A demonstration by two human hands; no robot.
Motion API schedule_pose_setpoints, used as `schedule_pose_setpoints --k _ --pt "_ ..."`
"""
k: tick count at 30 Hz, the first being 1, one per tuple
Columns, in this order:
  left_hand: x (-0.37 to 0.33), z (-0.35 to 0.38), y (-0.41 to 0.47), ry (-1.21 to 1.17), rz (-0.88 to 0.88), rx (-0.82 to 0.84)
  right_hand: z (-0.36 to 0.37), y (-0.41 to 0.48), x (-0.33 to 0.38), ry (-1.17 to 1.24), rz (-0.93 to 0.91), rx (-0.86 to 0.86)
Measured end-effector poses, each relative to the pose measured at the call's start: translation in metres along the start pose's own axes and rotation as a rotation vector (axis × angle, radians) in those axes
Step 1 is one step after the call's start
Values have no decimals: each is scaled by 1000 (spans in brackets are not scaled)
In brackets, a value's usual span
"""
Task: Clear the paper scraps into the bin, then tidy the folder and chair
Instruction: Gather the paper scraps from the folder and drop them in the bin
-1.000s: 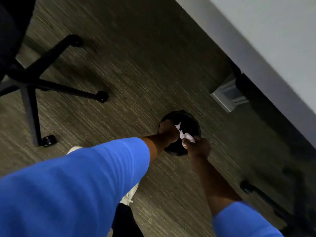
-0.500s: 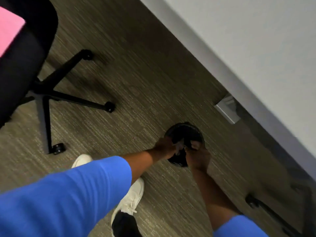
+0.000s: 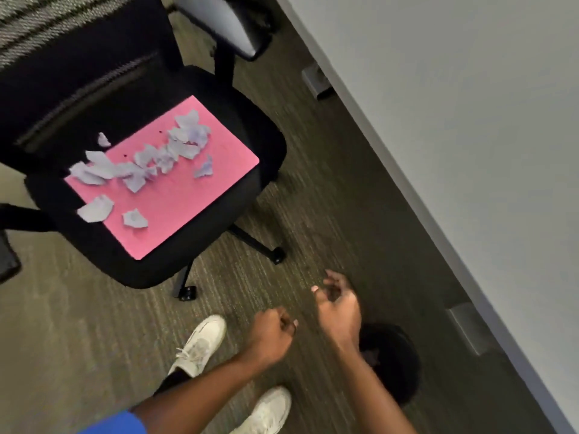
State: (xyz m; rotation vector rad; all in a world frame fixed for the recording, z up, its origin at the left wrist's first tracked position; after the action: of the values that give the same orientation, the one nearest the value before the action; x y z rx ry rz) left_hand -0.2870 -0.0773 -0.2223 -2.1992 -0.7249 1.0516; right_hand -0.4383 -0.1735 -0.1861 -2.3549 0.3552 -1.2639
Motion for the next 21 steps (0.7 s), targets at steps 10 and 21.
schedule_pose_setpoints --k 10,21 --pt "60 -235 -7 -57 17 -602 95 14 166 -148 -287 130" --pt "131 -337 25 -104 -299 -714 223 31 282 -541 -508 278"
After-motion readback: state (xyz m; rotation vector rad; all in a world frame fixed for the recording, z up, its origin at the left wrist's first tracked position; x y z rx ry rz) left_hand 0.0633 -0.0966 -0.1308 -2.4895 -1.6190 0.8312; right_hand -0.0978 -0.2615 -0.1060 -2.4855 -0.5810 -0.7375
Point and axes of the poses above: each hand's wrist, its own y-axis towards the middle knuckle, its own z-axis out of the palm, x = y × z, the point moved 8 cm from there along y, towards the middle knuckle, and after that the axes turned 3 degrees about x, right-handed, at the moved point
